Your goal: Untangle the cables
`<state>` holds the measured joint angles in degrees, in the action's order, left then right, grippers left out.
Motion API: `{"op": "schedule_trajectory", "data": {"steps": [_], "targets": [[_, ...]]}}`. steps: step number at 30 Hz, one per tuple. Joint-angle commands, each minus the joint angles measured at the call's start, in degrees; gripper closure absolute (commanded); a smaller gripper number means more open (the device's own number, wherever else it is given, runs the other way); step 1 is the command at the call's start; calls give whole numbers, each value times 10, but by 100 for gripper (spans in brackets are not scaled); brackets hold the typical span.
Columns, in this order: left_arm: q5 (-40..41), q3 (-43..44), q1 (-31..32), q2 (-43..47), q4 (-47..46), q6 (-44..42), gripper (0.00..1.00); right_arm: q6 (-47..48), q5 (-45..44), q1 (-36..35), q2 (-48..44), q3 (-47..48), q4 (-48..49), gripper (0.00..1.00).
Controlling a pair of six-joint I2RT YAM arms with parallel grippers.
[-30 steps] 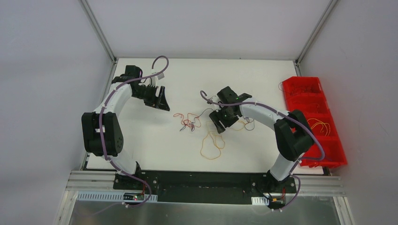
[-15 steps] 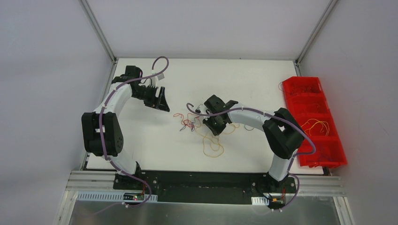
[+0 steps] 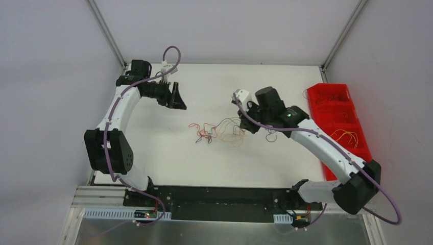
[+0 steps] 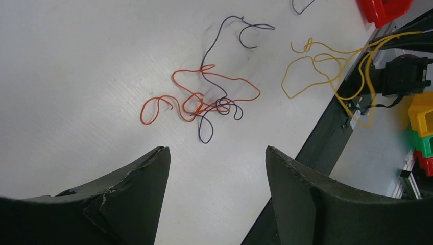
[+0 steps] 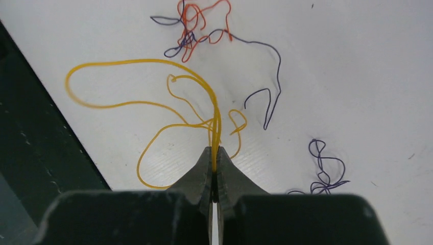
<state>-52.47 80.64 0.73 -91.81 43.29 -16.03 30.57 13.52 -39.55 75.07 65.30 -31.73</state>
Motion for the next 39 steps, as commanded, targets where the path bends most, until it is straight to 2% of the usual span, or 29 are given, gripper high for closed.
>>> {"op": "schedule_trajectory", "data": {"steps": [1,4,8,11,14,19,23,28,32,39], "targets": [[-47,43,22,28,5,10,30,-10,102,61,-37,65,-60,100],[-63,74,47,22,-4,35,30,-9,158,111,-54,98,-100,100],[-86,126,112,8,-15,39,29,-12,162,137,-56,140,-145,100],[-85,141,147,-6,-18,37,29,-53,177,203,-52,173,-179,100],[-72,138,159,-21,-25,36,30,-54,127,260,-58,196,-225,100],[-65,133,164,-36,-36,42,30,6,92,377,-46,265,-345,100],[-68,139,167,-50,-40,44,30,95,71,474,-23,304,-424,100],[-74,162,170,-75,-40,56,30,212,30,583,1,300,-427,100],[-73,172,171,-86,-40,61,30,281,39,674,35,295,-399,100],[-60,170,171,-87,-40,65,30,393,58,753,96,275,-312,100]]}}
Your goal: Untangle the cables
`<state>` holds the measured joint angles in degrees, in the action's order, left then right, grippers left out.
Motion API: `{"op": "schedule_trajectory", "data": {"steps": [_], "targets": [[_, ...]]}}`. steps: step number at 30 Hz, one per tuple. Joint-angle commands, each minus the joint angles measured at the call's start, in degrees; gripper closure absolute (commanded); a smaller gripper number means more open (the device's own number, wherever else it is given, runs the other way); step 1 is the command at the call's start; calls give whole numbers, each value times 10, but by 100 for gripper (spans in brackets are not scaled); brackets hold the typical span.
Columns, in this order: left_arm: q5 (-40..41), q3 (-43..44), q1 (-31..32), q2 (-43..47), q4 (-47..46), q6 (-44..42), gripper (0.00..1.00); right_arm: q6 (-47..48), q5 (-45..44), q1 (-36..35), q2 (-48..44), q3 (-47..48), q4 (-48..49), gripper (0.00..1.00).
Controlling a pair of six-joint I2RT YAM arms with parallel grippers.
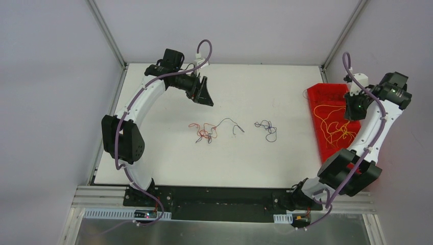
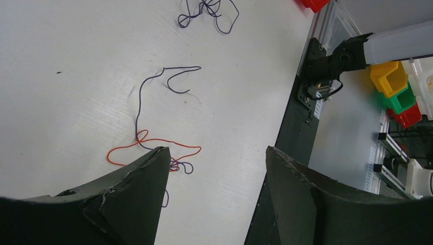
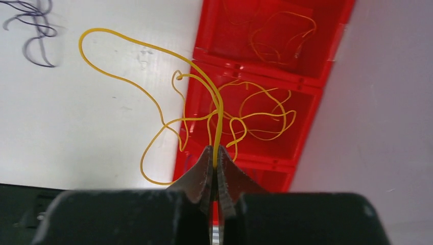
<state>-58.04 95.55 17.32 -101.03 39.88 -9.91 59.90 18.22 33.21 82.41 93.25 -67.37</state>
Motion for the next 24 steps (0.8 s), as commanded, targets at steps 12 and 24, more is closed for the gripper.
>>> {"op": "schedule_trajectory", "data": {"steps": [12,24], "targets": [[20,8,5,8,-6,9,30,270,-90,65,73,-93,171,100],[30,11,5,-4,-6,13,30,359,-218,66,78,-185,288,100]]}}
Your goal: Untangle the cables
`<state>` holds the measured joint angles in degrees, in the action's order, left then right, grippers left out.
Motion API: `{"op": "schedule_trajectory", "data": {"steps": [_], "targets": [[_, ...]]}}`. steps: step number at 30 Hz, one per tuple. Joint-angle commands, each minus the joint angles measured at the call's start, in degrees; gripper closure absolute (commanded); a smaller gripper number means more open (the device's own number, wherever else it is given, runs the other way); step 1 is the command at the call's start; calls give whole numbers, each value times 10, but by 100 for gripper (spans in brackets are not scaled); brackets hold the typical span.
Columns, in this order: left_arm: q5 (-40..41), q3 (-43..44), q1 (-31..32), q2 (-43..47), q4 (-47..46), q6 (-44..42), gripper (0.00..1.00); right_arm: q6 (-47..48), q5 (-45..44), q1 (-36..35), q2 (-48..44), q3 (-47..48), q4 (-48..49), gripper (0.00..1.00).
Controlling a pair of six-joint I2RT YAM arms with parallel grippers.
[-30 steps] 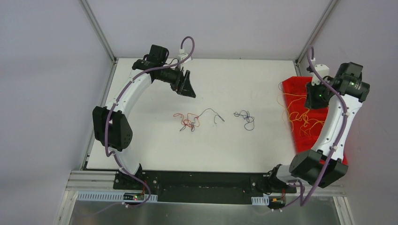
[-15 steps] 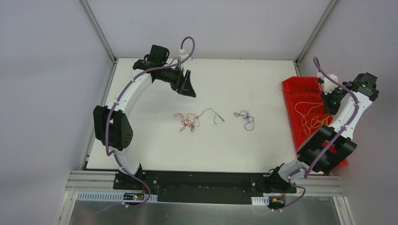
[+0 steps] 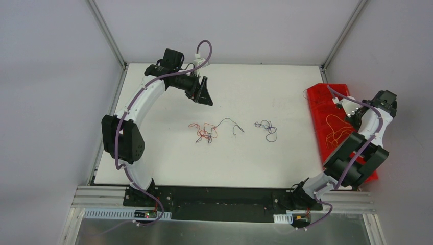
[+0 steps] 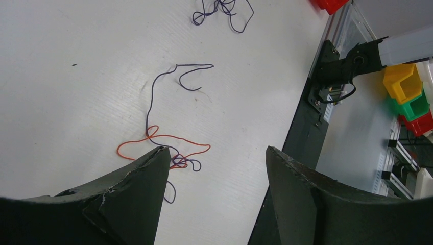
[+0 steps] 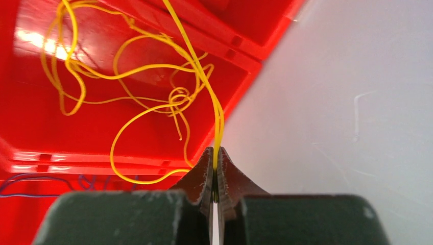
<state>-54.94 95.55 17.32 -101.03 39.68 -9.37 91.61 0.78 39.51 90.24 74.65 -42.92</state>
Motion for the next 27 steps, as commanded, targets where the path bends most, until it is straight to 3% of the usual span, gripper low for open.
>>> {"op": "schedule_trajectory", "data": {"steps": [1,5,11,16,19,23,27], "targets": [[-1,13,5,-8,-3,7,30,48,-42,2,-3,-4,46,100],[1,19,5,-14,-4,7,30,46,-49,-13,-5,-20,43,98],[3,19,5,-14,-4,4,30,8,-38,-21,-7,5,0,81],[4,18,4,-14,-3,0,29,-35,5,-22,-9,67,-93,51],[3,18,4,-17,-3,-2,29,-68,52,-25,-5,113,-177,42],[0,23,4,-24,-3,1,29,-162,99,-44,27,189,-246,39],[2,28,4,-26,-2,0,29,-306,110,-75,78,258,-258,47]]}}
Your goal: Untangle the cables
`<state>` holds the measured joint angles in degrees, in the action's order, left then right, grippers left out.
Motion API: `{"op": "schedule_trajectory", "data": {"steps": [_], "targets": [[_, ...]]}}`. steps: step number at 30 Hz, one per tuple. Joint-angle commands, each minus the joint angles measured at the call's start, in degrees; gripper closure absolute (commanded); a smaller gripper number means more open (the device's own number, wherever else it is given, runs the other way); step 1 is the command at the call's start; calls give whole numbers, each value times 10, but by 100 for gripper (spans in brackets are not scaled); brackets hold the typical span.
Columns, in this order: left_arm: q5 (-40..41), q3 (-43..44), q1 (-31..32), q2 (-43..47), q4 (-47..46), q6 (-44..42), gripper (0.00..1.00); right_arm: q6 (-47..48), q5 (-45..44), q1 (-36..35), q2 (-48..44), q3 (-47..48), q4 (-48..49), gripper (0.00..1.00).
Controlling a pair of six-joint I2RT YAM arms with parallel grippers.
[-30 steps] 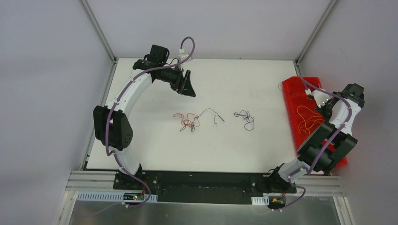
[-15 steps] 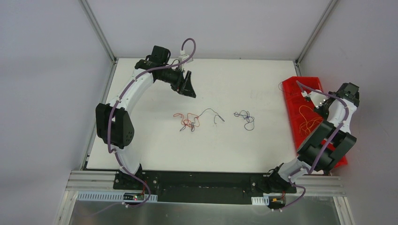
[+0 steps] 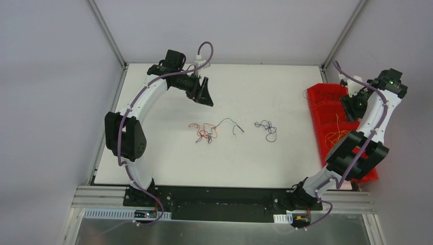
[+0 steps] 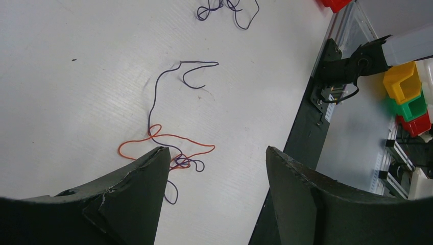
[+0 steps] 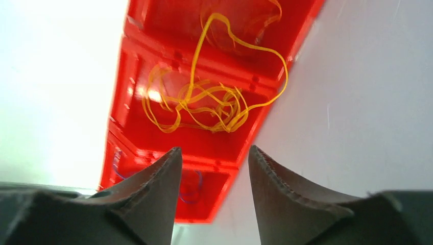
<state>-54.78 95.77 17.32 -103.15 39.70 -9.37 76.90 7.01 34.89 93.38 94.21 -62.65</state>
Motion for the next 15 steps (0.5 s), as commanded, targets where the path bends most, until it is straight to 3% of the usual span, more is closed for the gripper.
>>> {"op": "schedule_trajectory", "data": {"steps": [1,7,15], "targets": [[1,27,4,-6,-1,0,29,-189,48,-36,58,74,-62,49],[8,33,4,-10,5,-1,29,-294,22,-87,94,75,-22,56],[16,35,4,-10,12,-7,29,-339,-46,-115,131,54,60,60]]}}
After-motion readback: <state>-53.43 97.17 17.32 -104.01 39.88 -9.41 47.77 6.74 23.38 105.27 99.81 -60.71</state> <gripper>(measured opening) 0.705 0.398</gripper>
